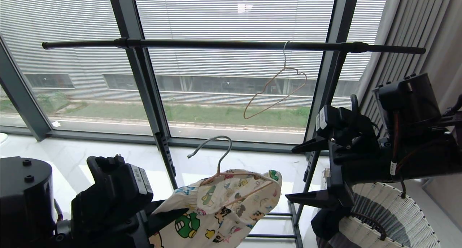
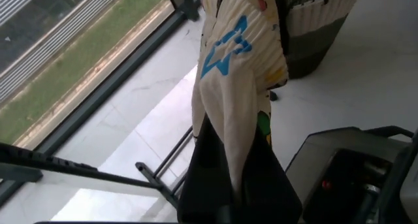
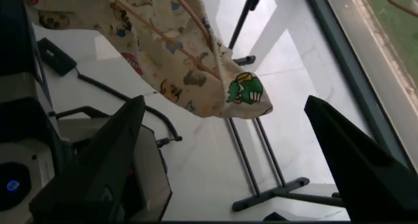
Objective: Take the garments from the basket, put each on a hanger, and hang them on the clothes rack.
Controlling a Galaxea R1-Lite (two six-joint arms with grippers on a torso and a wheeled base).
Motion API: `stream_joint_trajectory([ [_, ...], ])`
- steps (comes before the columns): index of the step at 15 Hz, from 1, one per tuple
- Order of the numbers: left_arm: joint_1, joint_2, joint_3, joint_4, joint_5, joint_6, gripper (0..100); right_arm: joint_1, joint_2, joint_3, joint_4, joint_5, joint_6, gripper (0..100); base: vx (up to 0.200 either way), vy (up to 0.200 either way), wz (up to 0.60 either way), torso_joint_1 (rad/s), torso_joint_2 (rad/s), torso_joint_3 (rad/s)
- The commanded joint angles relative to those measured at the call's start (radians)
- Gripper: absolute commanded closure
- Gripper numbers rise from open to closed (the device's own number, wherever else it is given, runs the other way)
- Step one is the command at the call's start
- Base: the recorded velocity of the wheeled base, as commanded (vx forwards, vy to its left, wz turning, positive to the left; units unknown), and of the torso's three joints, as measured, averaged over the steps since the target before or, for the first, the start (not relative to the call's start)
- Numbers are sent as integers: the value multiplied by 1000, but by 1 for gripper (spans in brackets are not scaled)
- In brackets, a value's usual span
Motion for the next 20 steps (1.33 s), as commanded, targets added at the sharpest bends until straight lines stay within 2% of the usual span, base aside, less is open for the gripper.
stream_joint_trajectory([
  [1,-41,61,-41,-20,0,-1,100,0,2,-14,26,9,-32,0,0,0,0,0,0,0],
  [3,-72,174,-78,-149,-2,-1,100,-2,4,-46,94,39,-128,0,0,0,0,0,0,0],
  [5,-112,242,-81,-214,-2,1,100,-17,4,-66,118,41,-177,0,0,0,0,0,0,0],
  [10,-196,289,-144,-226,-3,1,100,-49,13,-57,123,42,-267,0,0,0,0,0,0,0],
  [13,-210,282,-144,-226,-2,2,100,-97,19,-52,160,70,-325,0,0,0,0,0,0,0],
  [20,-230,286,-166,-228,3,1,100,-102,51,-51,169,88,-393,0,0,0,0,0,0,0],
])
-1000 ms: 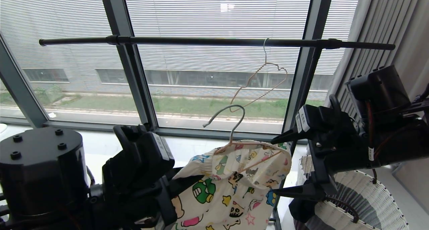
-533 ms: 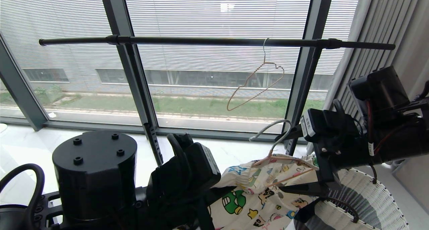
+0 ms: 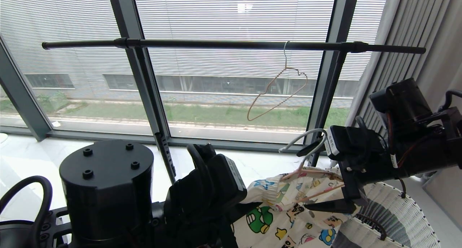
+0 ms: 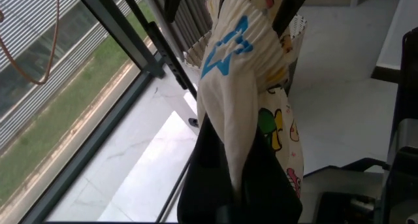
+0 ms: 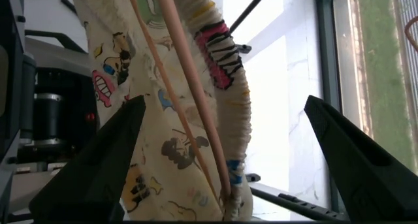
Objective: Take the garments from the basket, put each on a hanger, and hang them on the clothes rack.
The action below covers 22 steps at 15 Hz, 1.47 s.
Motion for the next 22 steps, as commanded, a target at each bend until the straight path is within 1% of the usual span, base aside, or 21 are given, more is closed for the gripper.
stream_joint_trajectory([
  [1,-1,-3,-1,-1,1,1,100,-2,13,0,0,1,-1,0,0,0,0,0,0,0],
  [4,-10,-3,-6,-4,2,1,100,-2,17,0,0,1,-1,0,0,0,0,0,0,0],
  [5,-13,-3,-6,-2,2,1,100,-3,21,0,0,1,-1,100,0,0,0,0,0,0],
  [12,-23,-5,-6,-4,4,4,100,-23,21,0,-4,2,-3,100,0,0,0,0,0,0],
  [13,-29,-3,-6,-4,5,6,0,-25,17,0,-4,6,-6,100,0,0,0,0,0,0],
  [15,-29,-2,-5,-4,5,4,0,-25,16,0,-21,22,-17,100,0,0,0,0,0,0],
  [17,-27,-2,-3,-4,10,3,0,-32,16,17,-78,33,-17,100,0,0,0,0,0,0],
  [19,-21,-6,11,-7,58,-1,0,-57,16,63,-165,42,-18,100,0,0,0,0,0,0],
  [20,-4,-8,32,-25,87,-5,0,-69,11,85,-196,52,-27,100,0,0,0,0,0,0],
  [21,10,-9,48,-39,99,-13,0,-77,11,94,-207,56,-40,100,0,0,0,0,0,0],
  [22,48,-16,115,-91,122,-48,0,-107,-1,102,-211,62,-70,100,0,0,0,0,0,0],
])
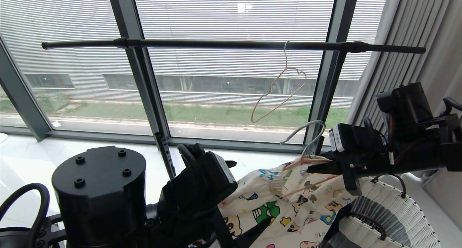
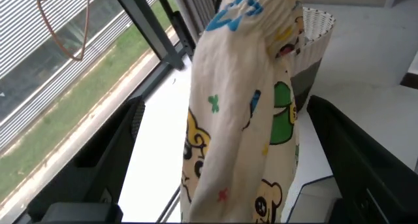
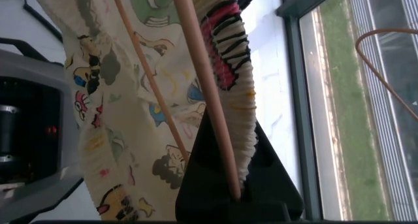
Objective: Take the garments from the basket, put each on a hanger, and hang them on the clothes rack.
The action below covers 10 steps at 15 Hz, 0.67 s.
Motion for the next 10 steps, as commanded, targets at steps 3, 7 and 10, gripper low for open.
stream_joint_trajectory([
  [3,68,-64,190,-116,13,-24,0,-74,-18,12,-4,13,-12,100,0,0,0,0,0,0],
  [7,131,-154,319,-116,13,-26,0,-101,-20,-3,-6,24,-9,100,0,0,0,0,0,0],
  [10,220,-162,380,-116,11,-27,0,-100,-32,-20,-4,40,-6,100,0,0,0,0,0,0],
])
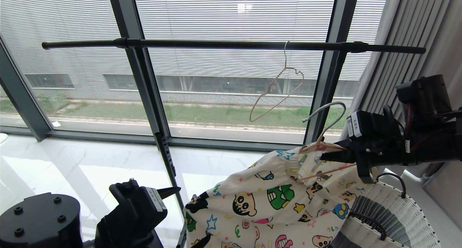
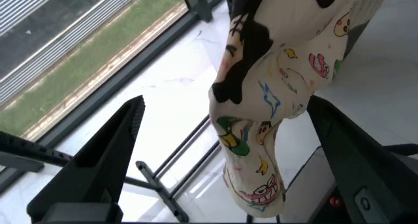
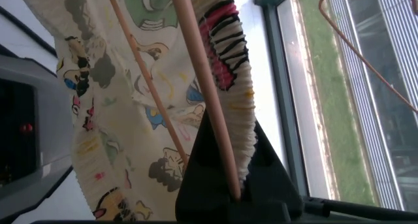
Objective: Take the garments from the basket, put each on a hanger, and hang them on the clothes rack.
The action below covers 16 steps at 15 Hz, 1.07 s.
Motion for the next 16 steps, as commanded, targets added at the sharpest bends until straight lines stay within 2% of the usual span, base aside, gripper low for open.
stream_joint_trajectory([
  [1,36,-13,37,0,-1,-1,0,1,-7,-9,0,2,0,100,0,0,0,0,0,0],
  [3,40,16,49,-2,-1,-17,0,3,-17,-12,2,4,2,100,0,0,0,0,0,0],
  [4,39,27,47,-8,-3,-51,0,7,-26,-9,8,4,2,100,0,0,0,0,0,0],
  [5,33,33,47,-26,-4,-74,100,19,-35,-6,13,7,2,100,0,0,0,0,0,0],
  [12,34,47,63,-45,-3,-74,100,45,-43,-9,6,7,32,100,0,0,0,0,0,0],
  [16,91,52,133,-45,0,-68,100,32,-41,-10,-30,5,72,100,0,0,0,0,0,0],
])
